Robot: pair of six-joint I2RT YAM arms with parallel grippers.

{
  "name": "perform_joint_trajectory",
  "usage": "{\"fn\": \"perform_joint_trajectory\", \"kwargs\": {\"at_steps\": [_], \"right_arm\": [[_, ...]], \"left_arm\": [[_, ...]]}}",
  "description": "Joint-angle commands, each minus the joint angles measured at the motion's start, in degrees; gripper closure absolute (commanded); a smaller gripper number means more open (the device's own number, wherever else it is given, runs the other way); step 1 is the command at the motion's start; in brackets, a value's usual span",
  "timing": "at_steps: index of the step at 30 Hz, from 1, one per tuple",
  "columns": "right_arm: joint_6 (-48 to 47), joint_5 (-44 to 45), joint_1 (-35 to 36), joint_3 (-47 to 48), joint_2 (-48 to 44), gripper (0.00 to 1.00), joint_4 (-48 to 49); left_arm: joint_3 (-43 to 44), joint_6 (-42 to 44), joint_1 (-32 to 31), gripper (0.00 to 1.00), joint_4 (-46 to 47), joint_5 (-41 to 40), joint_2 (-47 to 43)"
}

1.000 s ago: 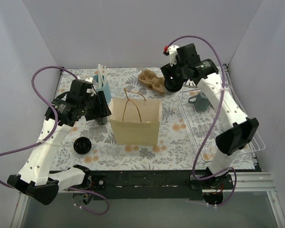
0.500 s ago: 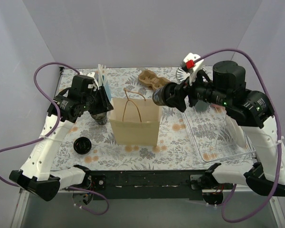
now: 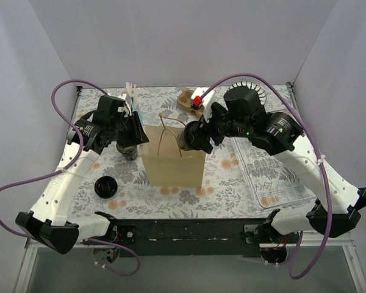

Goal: Pack the takeout coffee

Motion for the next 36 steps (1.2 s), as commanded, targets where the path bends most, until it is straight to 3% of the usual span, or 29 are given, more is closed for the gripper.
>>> {"fn": "perform_joint_trajectory", "kwargs": {"at_steps": [1,7,13,19,22,27,31,34,35,36], "right_arm": [[-3.8,1.99,1.77,0.19,0.41,0.46,3.89],[-6.87,2.08,3.26,-3.14,-0.46,0.46,4.42],[-9.16,1.55,3.7,-4.47,-0.47,0.47,4.86],[-14.69,1.46,3.88,-4.38,-0.2,0.47,6.88],[-18.03,1.64,4.05,-4.56,-0.03,0.47,8.2],[-20.67,4.54,7.47,-9.03,-2.65,0.47,10.75],[-21.72,6.73,11.34,-15.52,-4.42,0.47,12.51],[-21.64,10.51,14.86,-19.39,-5.38,0.47,13.82],[-21.38,12.34,15.47,-20.28,-5.74,0.47,14.26],[-21.2,13.49,17.05,-20.81,-6.17,0.47,14.7]], "left_arm": [[-0.51,0.13,-0.09,0.65,-1.55,-0.62,-0.63],[-0.34,1.09,-0.09,0.66,-0.15,-1.76,0.15],[0.11,2.5,-0.09,0.76,0.99,-1.68,1.56],[0.11,8.62,-0.09,1.0,8.01,1.47,0.78],[-3.84,10.93,-0.09,1.0,21.17,5.87,-3.88],[-9.98,12.25,-0.09,1.0,26.48,11.94,-7.39],[-15.53,12.69,-0.18,1.0,28.59,10.9,-11.61],[-16.77,11.82,-0.09,0.84,25.19,10.28,-12.93],[-16.86,11.47,-0.09,0.66,24.03,9.06,-13.29],[-16.86,10.68,-0.09,0.61,22.72,8.0,-13.72]]}}
